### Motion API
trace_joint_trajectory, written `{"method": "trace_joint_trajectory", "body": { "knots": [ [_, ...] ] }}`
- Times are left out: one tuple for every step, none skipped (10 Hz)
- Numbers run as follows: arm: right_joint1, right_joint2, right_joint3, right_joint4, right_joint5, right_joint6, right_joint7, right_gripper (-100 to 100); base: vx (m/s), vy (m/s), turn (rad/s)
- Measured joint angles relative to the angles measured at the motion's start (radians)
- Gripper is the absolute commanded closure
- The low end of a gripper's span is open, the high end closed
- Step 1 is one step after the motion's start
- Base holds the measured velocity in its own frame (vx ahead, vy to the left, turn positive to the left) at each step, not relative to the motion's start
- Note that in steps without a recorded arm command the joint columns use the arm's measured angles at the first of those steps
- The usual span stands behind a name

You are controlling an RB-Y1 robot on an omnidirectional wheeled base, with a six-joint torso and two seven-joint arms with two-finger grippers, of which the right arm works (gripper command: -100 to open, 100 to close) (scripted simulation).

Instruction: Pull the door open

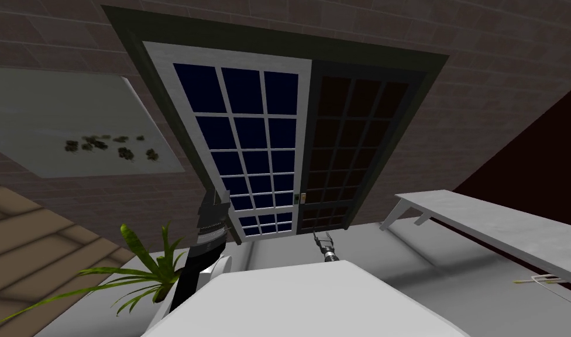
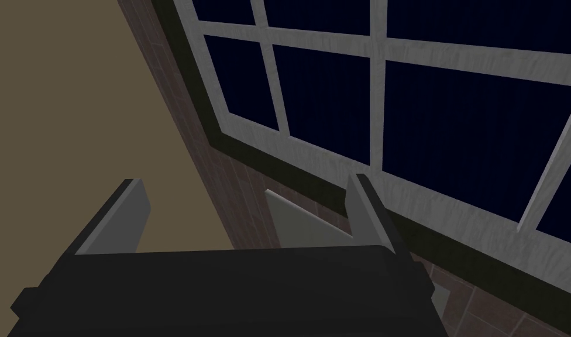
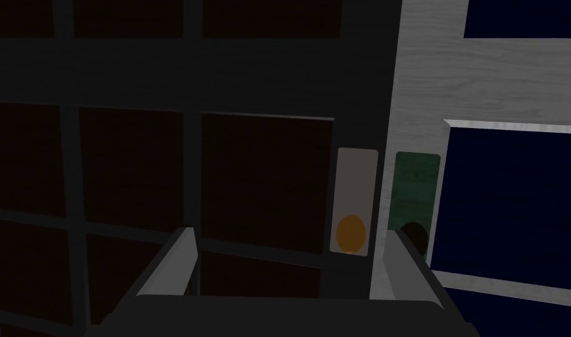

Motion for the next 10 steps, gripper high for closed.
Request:
{"method": "trace_joint_trajectory", "body": {
  "knots": [
    [-0.020,0.010,0.003,0.001,-0.004,-0.009,0.006,-100,0.199,-0.101,0.079],
    [-0.035,0.016,0.009,-0.009,-0.007,-0.012,0.007,-100,0.185,-0.084,0.082],
    [-0.034,0.029,0.017,-0.052,-0.006,0.003,0.006,-100,0.114,-0.043,0.015],
    [-0.048,0.030,0.018,-0.049,-0.008,0.005,0.007,-100,0.035,-0.010,-0.013],
    [-0.058,0.029,0.017,-0.038,-0.010,0.001,0.008,-100,0.073,-0.030,0.050],
    [-0.081,0.029,0.017,-0.024,-0.014,-0.008,0.009,-100,0.153,-0.041,0.079],
    [-0.072,0.046,0.027,-0.080,-0.011,0.007,0.009,-100,0.117,-0.042,0.026],
    [-0.087,0.046,0.028,-0.072,-0.012,0.007,0.009,-100,0.042,-0.017,-0.001],
    [-0.100,0.043,0.025,-0.052,-0.014,-0.004,0.011,-100,0.080,-0.009,0.030],
    [-0.128,0.040,0.022,-0.013,-0.019,-0.027,0.014,-100,0.112,-0.014,0.052]
  ]
}}
